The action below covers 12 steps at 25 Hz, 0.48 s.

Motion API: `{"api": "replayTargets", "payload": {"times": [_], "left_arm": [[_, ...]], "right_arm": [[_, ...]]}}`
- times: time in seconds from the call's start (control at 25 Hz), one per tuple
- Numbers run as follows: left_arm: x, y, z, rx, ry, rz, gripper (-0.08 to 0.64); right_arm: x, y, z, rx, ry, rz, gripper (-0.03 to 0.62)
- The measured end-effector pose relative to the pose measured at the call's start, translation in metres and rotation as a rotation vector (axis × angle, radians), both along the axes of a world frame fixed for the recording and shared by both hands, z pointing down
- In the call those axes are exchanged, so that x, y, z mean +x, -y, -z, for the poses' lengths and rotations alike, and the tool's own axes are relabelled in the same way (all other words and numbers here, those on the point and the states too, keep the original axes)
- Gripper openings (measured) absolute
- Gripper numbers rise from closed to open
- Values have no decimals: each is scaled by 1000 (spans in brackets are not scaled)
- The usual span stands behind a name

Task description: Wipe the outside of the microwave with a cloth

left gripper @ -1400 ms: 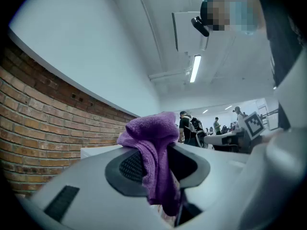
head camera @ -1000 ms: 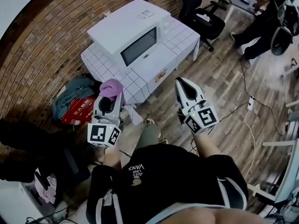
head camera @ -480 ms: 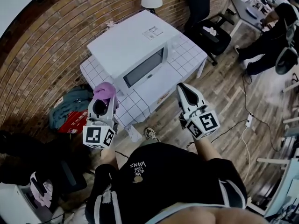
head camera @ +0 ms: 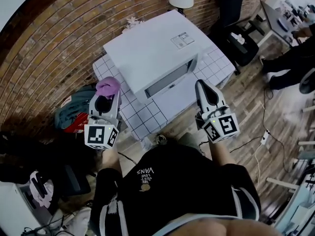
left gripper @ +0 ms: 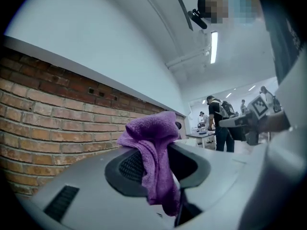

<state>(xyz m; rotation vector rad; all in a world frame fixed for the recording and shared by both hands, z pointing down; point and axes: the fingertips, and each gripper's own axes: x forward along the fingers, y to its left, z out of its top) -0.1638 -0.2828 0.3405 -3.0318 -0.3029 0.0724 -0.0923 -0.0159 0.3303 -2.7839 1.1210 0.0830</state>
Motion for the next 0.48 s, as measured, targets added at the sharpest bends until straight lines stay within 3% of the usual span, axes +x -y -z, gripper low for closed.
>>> {"api": "replayTargets", "payload": {"times": [0.24,0.48], "left_arm": [[19,35,-1,81,17,80,130],[51,54,-2,229,66,134,130]], "right_arm": [[38,18,9,11,-12,37,0],[79,34,12,9,-11,108,0]]}}
